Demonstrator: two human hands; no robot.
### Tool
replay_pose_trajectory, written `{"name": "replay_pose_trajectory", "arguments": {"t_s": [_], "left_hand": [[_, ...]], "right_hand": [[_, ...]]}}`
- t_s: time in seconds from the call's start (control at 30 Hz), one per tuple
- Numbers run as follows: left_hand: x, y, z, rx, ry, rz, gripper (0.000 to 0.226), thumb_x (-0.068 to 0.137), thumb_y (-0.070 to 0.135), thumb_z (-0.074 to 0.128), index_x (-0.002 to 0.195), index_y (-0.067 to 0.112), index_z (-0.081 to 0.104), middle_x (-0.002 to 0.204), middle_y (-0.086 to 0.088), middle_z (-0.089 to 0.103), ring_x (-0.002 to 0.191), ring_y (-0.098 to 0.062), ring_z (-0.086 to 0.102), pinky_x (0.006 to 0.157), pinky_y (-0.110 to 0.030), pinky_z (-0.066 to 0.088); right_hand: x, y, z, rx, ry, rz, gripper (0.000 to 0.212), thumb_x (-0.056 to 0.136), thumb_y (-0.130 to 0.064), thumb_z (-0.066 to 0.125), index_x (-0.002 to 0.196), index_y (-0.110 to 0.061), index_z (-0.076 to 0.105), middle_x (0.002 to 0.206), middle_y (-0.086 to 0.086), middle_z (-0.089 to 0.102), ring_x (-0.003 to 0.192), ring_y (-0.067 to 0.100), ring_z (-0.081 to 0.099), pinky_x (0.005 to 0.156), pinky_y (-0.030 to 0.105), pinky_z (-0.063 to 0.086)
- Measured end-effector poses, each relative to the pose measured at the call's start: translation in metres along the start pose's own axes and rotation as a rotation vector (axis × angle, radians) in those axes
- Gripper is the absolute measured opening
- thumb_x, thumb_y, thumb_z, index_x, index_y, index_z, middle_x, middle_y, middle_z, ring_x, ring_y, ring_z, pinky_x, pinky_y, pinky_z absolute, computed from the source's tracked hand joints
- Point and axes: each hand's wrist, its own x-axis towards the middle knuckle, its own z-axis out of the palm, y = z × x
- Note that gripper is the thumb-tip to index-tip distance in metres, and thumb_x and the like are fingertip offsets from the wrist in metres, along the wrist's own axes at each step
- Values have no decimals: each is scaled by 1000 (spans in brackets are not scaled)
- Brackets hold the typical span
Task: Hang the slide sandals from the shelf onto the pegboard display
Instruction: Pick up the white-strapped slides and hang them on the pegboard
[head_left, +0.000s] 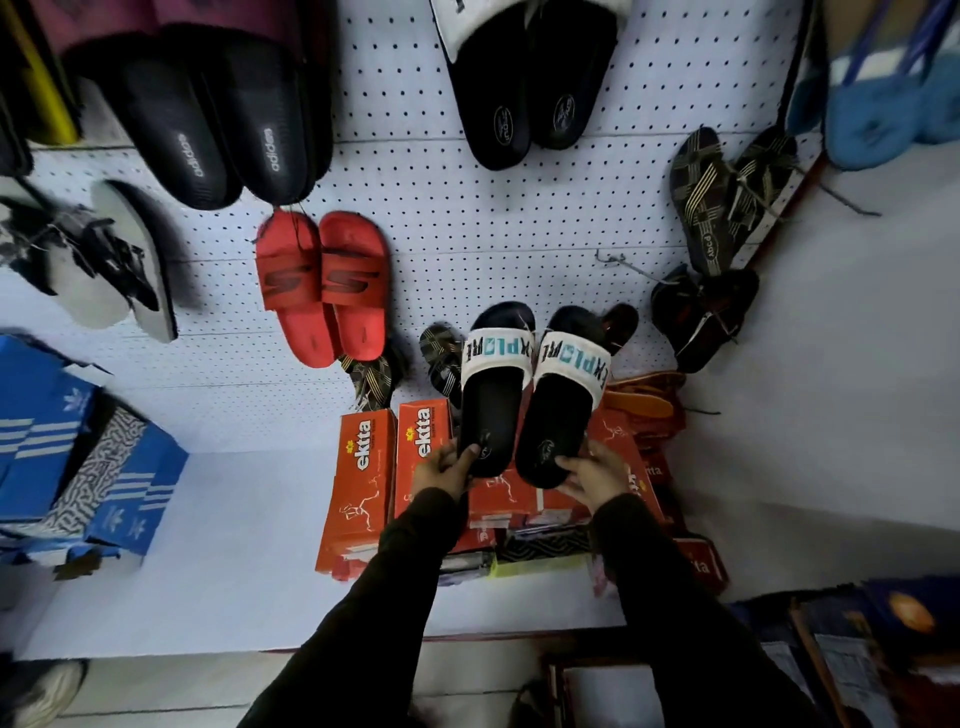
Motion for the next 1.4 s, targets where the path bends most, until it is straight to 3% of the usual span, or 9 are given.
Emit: {"name": "replay_pose_trajectory", "arguments": {"t_s": [0.1,0.23,0.3,0.43,0.5,0.63,0.8,1.1,1.4], "left_hand": [[-17,21,9,-85,-42,106,39,87,6,64,123,-5,54,112,-13,65,61,-2,68,57,-19,55],[-34,53,20,-144,-55,242,47,86,11,66,129,-1,52,123,-17,65,91,-23,65,59,-18,57],[-45,73,26,-192,-55,307,50,86,11,66,132,0,50,124,-12,62,90,-20,66,54,-16,57],[-62,112,38,-316,-91,407,49,87,6,65,132,-2,48,116,-14,64,63,-4,68,50,-14,55],[-71,129,42,-349,-106,460,41,87,5,65,125,0,51,106,-11,65,57,0,68,50,-15,55],[-85,160,50,-418,-136,562,47,85,6,67,129,0,51,116,-16,63,85,-23,68,55,-16,57],[-94,205,61,-467,-151,676,48,85,6,67,129,-2,49,125,-23,62,82,-16,66,62,-20,60],[-95,274,71,-495,-121,795,47,85,9,68,127,-3,51,110,-14,64,78,-14,66,60,-20,60],[-55,267,81,-474,-92,628,45,84,8,68,125,-2,52,104,-15,63,88,-27,63,51,-19,58]], "right_hand": [[-16,-31,7,-18,-33,-158,58,85,17,54,137,-9,50,129,13,60,122,38,57,89,46,50],[-39,-74,16,-55,-80,-344,58,85,15,56,137,-8,49,124,14,64,106,28,62,70,34,57],[-49,-95,21,-40,-95,-419,58,85,15,57,138,-7,48,123,16,63,106,30,62,62,29,59],[-66,-132,29,-25,-150,-554,57,85,16,56,138,-4,46,129,20,61,118,35,60,94,49,53],[-78,-151,32,-17,-167,-607,58,85,16,56,138,-6,46,129,18,62,116,32,61,90,45,54],[-100,-188,40,-12,-200,-725,57,85,15,56,136,-8,49,122,11,63,112,27,61,76,30,55],[-119,-233,53,-22,-214,-842,55,86,12,58,136,-9,50,123,9,64,112,26,63,76,29,56],[-128,-295,71,-39,-219,-841,55,87,15,54,139,-3,47,135,19,60,123,37,59,89,43,52],[-91,-285,83,-110,-208,-667,55,87,17,52,138,-2,46,139,21,56,128,39,55,93,50,48]]}}
